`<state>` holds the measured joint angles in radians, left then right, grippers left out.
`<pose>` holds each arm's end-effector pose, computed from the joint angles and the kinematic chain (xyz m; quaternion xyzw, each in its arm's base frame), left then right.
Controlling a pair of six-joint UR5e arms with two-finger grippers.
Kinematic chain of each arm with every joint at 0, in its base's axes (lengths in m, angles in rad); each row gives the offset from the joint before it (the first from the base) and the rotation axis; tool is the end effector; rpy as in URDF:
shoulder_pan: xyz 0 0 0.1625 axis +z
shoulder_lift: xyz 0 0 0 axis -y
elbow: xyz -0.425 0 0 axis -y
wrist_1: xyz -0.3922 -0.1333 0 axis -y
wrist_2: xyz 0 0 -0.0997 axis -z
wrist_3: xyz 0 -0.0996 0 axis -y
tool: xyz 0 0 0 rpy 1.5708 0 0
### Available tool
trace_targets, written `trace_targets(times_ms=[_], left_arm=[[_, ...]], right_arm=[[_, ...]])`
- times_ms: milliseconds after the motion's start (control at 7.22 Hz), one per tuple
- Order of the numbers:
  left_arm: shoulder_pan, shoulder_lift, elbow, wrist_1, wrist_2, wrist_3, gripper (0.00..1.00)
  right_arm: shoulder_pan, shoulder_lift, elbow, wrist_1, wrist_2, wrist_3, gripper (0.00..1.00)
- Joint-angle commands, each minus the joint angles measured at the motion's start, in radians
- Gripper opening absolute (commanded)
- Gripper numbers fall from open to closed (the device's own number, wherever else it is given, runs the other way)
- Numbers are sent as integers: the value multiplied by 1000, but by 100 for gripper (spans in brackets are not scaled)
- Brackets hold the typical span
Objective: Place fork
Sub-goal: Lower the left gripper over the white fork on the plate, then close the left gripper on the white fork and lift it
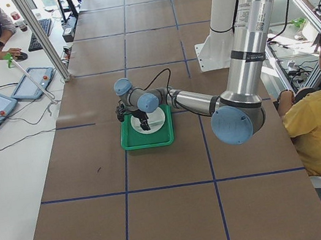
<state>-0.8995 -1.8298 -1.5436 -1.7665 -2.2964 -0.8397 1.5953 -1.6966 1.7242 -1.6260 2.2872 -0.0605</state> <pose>0.3282 -0.5211 0.5097 -0.0934 0.3884 -0.0018 0.9167 0.0786 -0.4345 0.6512 0.0020 -0.3508 -0.0120 0.9364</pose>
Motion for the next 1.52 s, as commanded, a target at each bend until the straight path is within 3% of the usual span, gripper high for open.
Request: trace_targets(times_ms=[0,138,277,415,831,969,1385], left_arm=[[4,-2,5,-1,0,-1,60],[5,0,7,-1,0,4,60],[5,0,8,-1,0,5,53],[5,0,8,-1,0,5,38],[7,-2,8,-1,0,7,16],[5,-2,7,-1,0,5,0],[-2,4,-29,2,3,10,0]], right_arm=[[0,0,0,0,0,-1,100],[0,0,0,0,0,1,100],[0,0,0,0,0,-1,100],[0,0,0,0,0,-1,100],[0,0,0,0,0,1,100],[0,0,0,0,0,-1,100],[0,0,0,0,0,-1,100]])
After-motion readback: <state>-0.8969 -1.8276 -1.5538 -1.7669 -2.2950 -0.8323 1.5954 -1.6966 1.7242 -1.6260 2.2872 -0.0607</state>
